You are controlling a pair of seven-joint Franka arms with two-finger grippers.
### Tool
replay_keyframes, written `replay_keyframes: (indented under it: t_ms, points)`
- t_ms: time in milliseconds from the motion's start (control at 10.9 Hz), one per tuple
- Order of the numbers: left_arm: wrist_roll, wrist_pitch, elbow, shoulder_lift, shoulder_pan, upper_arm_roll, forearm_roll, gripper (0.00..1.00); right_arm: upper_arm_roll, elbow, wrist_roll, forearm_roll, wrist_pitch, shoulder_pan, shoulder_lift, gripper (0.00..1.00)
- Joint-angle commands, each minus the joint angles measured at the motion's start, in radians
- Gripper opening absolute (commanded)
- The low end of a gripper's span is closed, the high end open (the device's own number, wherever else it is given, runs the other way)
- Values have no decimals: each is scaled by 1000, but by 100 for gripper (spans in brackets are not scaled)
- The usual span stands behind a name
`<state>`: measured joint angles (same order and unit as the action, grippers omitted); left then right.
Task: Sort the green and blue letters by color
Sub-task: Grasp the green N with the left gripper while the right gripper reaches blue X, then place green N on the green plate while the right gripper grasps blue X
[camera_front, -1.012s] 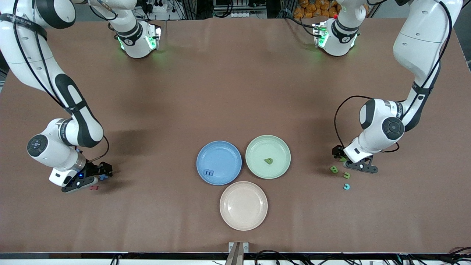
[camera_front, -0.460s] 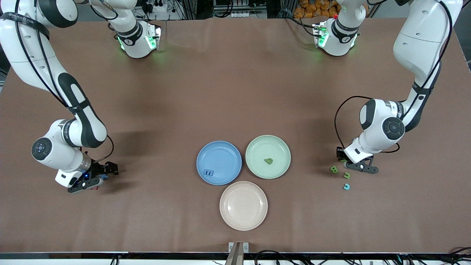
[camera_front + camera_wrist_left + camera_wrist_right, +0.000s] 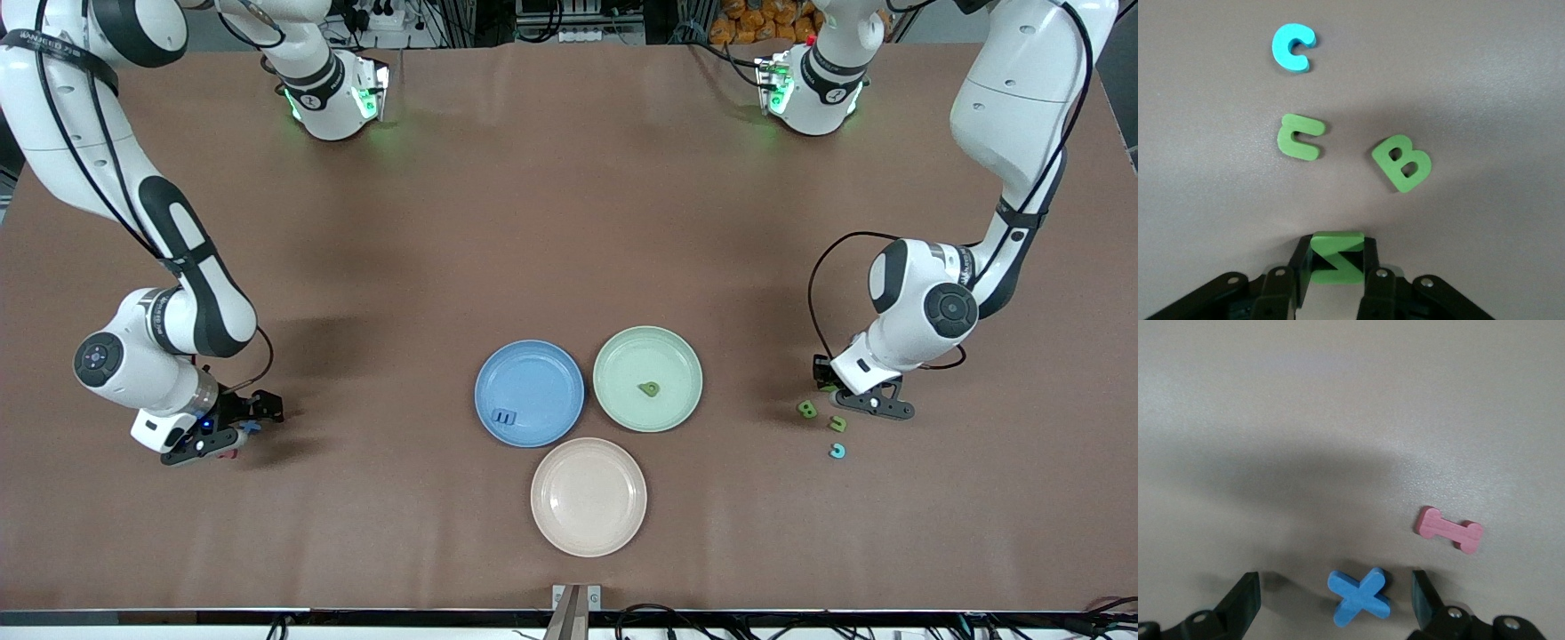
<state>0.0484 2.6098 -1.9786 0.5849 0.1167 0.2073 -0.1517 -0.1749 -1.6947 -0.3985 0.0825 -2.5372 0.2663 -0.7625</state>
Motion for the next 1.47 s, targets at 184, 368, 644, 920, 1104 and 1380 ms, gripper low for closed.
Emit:
replay_keyframes:
  t_ms: [184,368,644,920,1104,1380]
  points:
    - [-1,-96,67,-31,-2,10,-23,2,18,-3,15,5,29,-1,17,100]
    - [-34,-213,131,-49,-8,21,-8,2,29,-3,18,5,38,-13,19,100]
    - [-191,-278,197,-48,-34,81,-6,3,98,0,39,5,40,-91,22,100]
    - [-352,-348,271,-39,-118,84,-3,3,100,4,38,5,41,-93,22,100]
    - [-445,-352,300,-30,-184,84,44,3,100,4,38,5,41,-93,22,100]
    - [-594,-352,336,-10,-265,84,55,3,100,4,38,2,41,-88,22,33]
